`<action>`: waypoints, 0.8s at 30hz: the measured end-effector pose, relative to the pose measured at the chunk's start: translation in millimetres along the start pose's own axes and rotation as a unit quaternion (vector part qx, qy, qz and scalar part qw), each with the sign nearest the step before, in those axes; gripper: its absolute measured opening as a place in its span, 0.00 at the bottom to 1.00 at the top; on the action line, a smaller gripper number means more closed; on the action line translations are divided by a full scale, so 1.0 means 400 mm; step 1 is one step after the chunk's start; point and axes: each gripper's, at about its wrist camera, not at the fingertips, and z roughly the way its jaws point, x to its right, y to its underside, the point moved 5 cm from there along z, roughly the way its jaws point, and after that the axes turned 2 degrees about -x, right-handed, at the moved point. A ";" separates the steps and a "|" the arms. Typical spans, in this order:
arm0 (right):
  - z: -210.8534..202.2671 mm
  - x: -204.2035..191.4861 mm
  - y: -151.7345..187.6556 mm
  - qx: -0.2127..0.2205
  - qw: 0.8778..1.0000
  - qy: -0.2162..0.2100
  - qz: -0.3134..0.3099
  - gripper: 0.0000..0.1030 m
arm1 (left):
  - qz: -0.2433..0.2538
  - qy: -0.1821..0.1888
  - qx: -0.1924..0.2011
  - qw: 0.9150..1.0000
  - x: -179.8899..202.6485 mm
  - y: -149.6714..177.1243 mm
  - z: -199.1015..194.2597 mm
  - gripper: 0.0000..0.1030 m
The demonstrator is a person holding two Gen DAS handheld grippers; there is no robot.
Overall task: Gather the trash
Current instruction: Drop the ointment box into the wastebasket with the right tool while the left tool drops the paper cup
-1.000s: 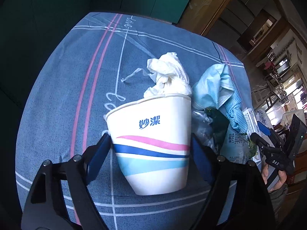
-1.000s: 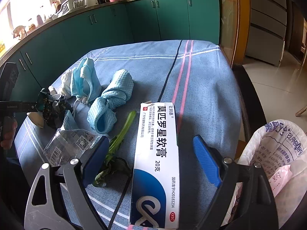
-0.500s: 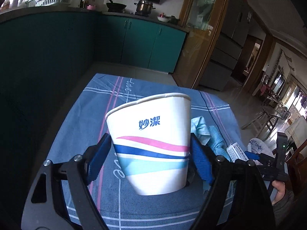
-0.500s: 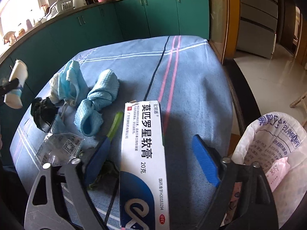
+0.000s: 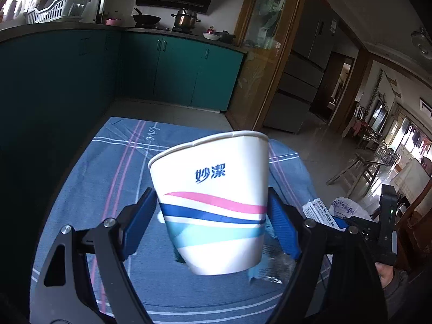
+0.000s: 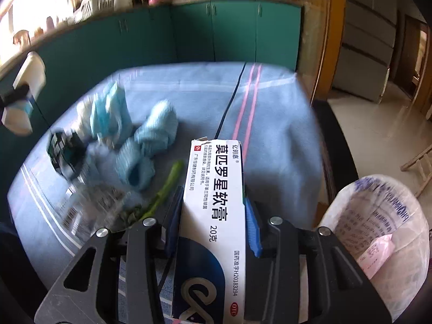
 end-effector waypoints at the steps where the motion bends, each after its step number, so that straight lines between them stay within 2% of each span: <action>1: -0.023 0.016 -0.010 0.017 1.000 -0.002 0.012 0.40 | 0.005 0.006 0.001 1.000 0.021 0.002 0.001 0.79; 5: -0.122 0.109 -0.038 0.078 0.995 0.011 0.063 0.40 | 0.048 0.028 -0.005 0.998 0.126 0.021 0.020 0.79; 9: -0.192 0.222 -0.043 0.109 0.986 0.047 0.113 0.41 | 0.087 0.049 -0.023 0.995 0.243 0.038 0.067 0.79; 11: -0.231 0.286 -0.033 0.126 0.978 0.068 0.151 0.41 | 0.102 0.082 -0.045 0.990 0.331 0.048 0.098 0.79; 13: -0.253 0.340 -0.025 0.137 0.970 0.079 0.185 0.41 | 0.123 0.126 -0.076 0.981 0.433 0.072 0.128 0.79; 17: -0.313 0.443 0.011 0.159 0.950 0.129 0.237 0.41 | 0.157 0.196 -0.142 0.957 0.633 0.128 0.198 0.79; 19: -0.330 0.477 0.027 0.165 0.941 0.144 0.259 0.41 | 0.178 0.218 -0.165 0.945 0.726 0.161 0.238 0.79; 21: -0.338 0.508 0.048 0.167 0.933 0.153 0.280 0.41 | 0.197 0.227 -0.176 0.937 0.792 0.192 0.267 0.79; 24: -0.344 0.534 0.069 0.165 0.928 0.166 0.290 0.41 | 0.217 0.237 -0.199 0.926 0.870 0.244 0.315 0.80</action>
